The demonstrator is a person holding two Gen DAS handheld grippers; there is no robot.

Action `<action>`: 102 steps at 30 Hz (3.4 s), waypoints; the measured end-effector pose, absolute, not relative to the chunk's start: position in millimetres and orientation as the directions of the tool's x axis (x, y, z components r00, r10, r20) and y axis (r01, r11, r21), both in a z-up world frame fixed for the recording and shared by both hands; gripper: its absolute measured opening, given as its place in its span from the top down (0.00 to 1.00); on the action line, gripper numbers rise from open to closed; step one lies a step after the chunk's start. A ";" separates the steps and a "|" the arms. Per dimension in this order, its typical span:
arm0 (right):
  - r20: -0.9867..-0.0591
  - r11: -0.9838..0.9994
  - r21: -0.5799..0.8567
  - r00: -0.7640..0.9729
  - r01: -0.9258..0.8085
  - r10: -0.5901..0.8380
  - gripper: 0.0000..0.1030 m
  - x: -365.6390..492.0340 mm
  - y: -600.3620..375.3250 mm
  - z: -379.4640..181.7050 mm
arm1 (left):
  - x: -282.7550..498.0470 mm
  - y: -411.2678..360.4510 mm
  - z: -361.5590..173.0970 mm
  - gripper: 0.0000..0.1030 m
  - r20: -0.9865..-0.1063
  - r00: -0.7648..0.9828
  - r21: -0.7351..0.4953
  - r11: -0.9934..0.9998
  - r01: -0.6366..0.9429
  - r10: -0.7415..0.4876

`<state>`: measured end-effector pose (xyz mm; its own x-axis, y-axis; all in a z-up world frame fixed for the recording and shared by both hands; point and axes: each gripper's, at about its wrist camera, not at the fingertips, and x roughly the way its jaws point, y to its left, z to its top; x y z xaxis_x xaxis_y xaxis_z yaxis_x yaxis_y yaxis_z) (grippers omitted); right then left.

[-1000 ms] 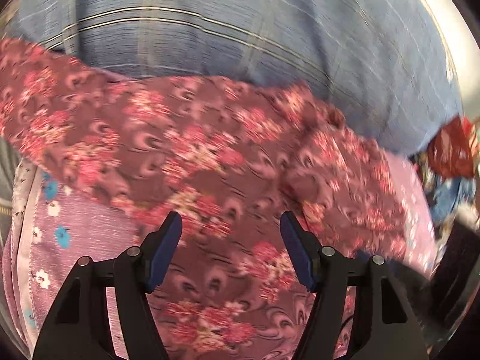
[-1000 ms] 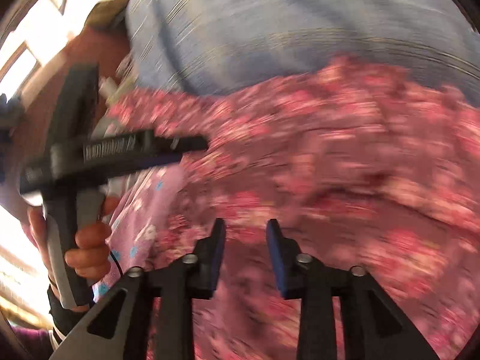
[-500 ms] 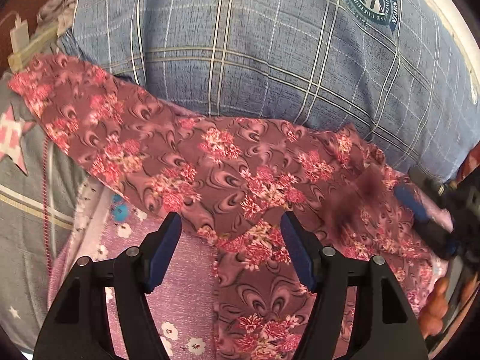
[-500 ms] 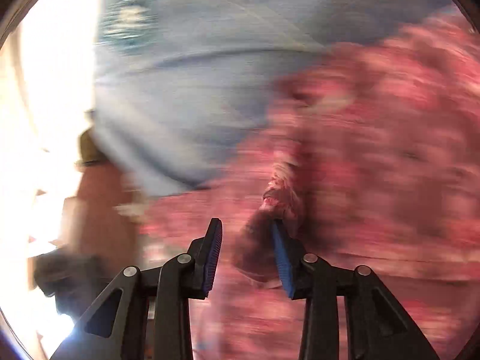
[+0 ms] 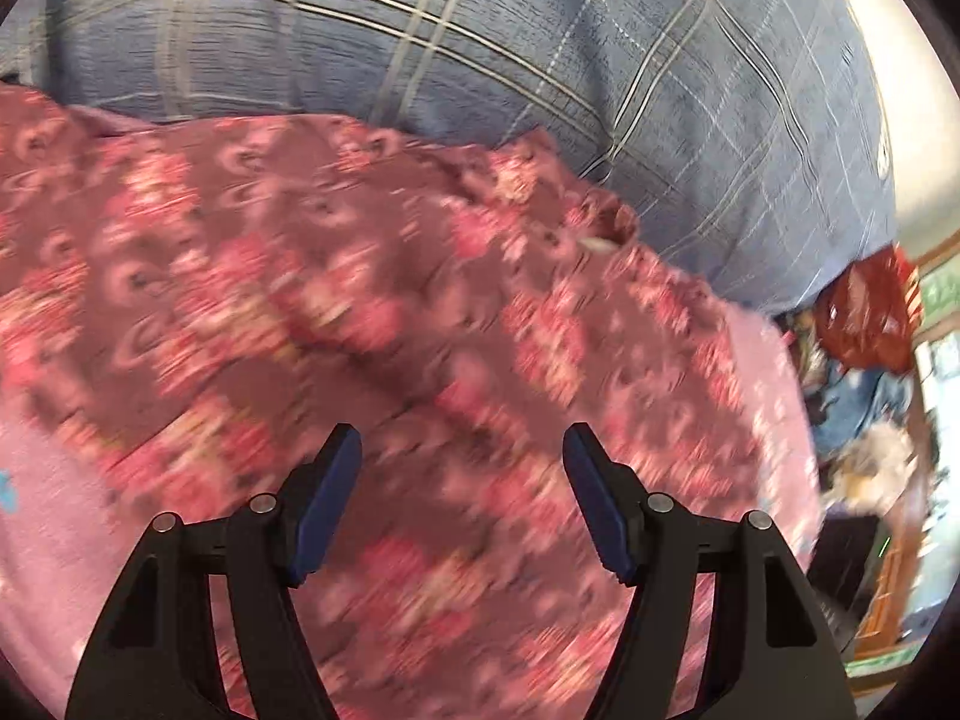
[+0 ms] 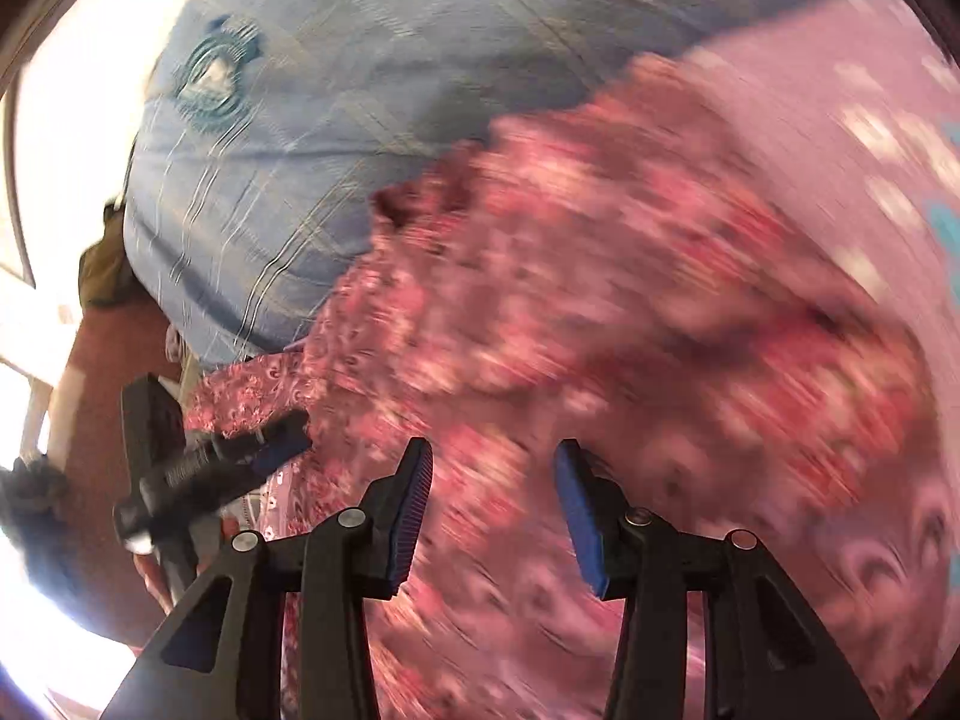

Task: Fold small clothes

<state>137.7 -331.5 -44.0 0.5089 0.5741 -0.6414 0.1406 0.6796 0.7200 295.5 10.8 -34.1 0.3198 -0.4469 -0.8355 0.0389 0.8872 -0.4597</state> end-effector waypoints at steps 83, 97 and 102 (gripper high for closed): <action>-0.701 0.956 0.292 0.671 -0.039 0.242 0.00 185.0 -265.7 -35.4 | 289.3 306.5 68.7 0.95 -0.734 0.674 -0.436 0.818 -0.375 -0.082; -0.658 0.925 0.377 0.689 -0.047 0.303 0.00 181.4 -276.9 -34.8 | 286.3 80.1 79.1 0.95 -0.716 0.594 -0.448 0.894 0.012 -0.366; -0.654 0.922 0.384 0.691 -0.047 0.308 0.00 181.0 -277.5 -34.6 | 292.1 13.3 2.0 0.95 -0.804 0.414 -0.472 0.882 -0.006 -0.427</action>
<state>181.0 -277.5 -34.6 0.6909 0.3082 -0.6539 -0.0474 0.9219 0.3844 292.1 13.3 2.0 0.4142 -0.4273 -0.8037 -0.0063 0.8816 -0.4720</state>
